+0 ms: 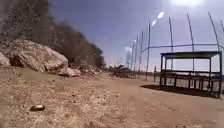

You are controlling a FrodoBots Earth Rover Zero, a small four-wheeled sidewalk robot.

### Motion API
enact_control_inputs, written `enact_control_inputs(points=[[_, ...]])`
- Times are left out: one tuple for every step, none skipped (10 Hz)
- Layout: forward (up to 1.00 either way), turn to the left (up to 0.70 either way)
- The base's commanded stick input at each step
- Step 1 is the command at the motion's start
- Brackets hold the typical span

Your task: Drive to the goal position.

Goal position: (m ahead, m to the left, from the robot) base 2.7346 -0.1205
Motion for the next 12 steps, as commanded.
enact_control_inputs(points=[[0.85, 0.0], [0.85, 0.0], [0.85, 0.0], [0.85, 0.0], [0.85, 0.0], [0.85, 0.0], [0.85, 0.0], [0.85, 0.0], [0.85, 0.0], [0.85, 0.0], [0.85, 0.0], [0.85, 0.0]])
